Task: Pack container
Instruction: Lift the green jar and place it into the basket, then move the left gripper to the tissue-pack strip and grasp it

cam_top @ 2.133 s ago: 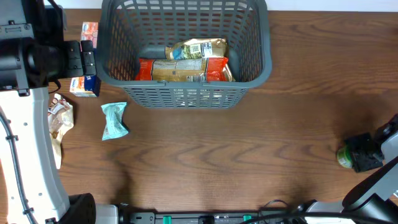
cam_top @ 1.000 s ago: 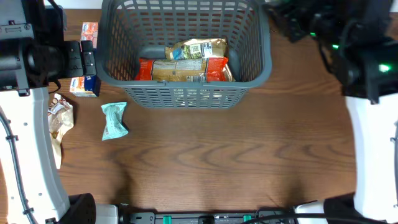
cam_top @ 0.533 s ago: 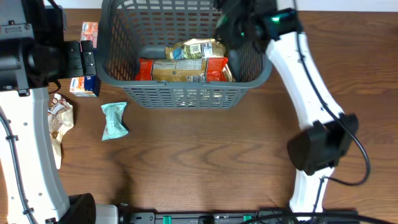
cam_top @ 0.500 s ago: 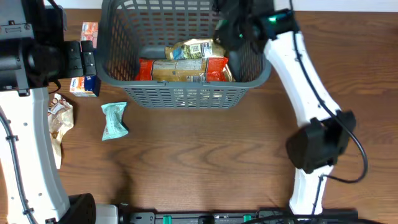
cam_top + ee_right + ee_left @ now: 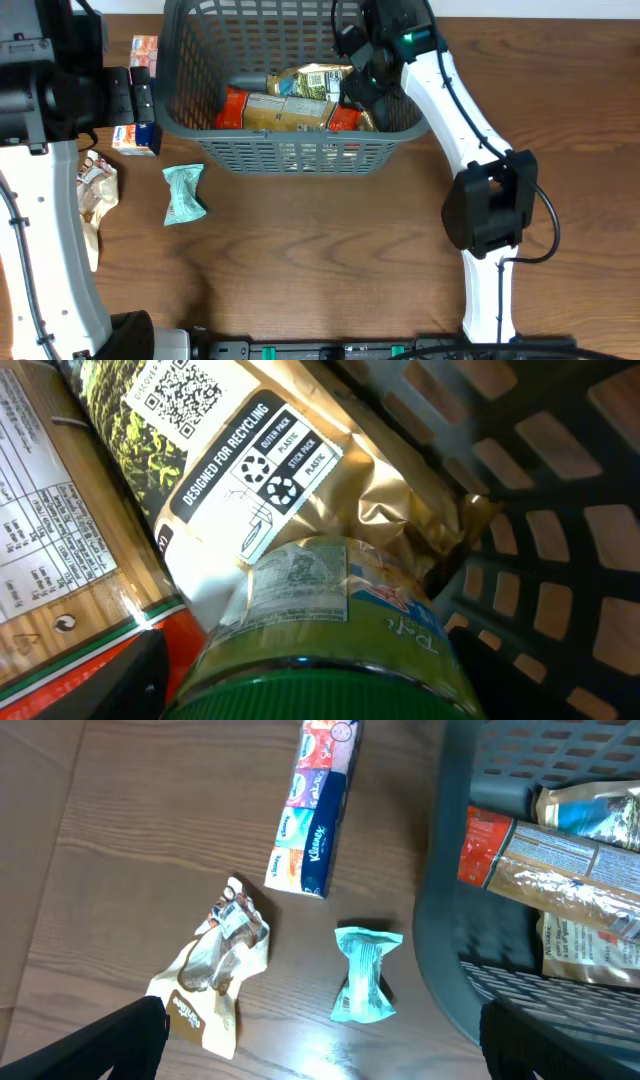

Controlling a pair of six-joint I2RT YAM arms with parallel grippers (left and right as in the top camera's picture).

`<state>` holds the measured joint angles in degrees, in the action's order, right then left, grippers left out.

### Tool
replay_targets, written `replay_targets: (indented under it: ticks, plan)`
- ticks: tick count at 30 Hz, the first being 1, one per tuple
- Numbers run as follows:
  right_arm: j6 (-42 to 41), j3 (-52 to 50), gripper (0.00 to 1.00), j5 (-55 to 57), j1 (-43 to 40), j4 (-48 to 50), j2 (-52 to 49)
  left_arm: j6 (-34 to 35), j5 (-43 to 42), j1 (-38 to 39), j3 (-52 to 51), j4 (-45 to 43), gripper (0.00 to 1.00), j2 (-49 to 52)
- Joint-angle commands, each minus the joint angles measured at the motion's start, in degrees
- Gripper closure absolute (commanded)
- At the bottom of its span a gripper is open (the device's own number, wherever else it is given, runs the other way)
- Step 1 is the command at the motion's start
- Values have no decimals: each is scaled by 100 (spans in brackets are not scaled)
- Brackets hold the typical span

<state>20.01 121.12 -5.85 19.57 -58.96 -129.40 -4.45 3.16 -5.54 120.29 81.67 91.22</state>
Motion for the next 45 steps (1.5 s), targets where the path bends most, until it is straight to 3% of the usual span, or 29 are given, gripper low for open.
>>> replay_targets:
  ticks: [1, 7, 14, 18, 27, 35, 38, 45]
  plan:
    - [-118, 94, 66, -24, 24, -90, 9, 50, -13, -28, -11, 20, 2, -55]
    - [-162, 570, 55, -42, 26, -44, 710, 48, -11, -28, -11, 68, 1, -63]
    - [-966, 1683, 25, 308, -323, -15, 1996, -101, -7, -31, 83, 81, 2, -313]
    - [-1495, 1790, 1, 304, -885, -68, 2734, 164, -11, -157, 509, -192, 1, -323]
    - [-2127, 1790, 1, 302, -2249, -658, 3464, 409, -122, -1029, 715, -1829, 1, 348]
    - [-2124, 1790, 1, 306, -2529, -817, 3460, -446, -577, -1189, 713, -2715, 2, 1886]
    - [-2124, 1790, 1, 308, -2529, -793, 3460, -938, -798, -1185, 713, -2828, 2, 2538]
    - [-2124, 1790, 1, 304, -2529, -774, 3460, -1368, -946, -1185, 713, -2911, 2, 3950]
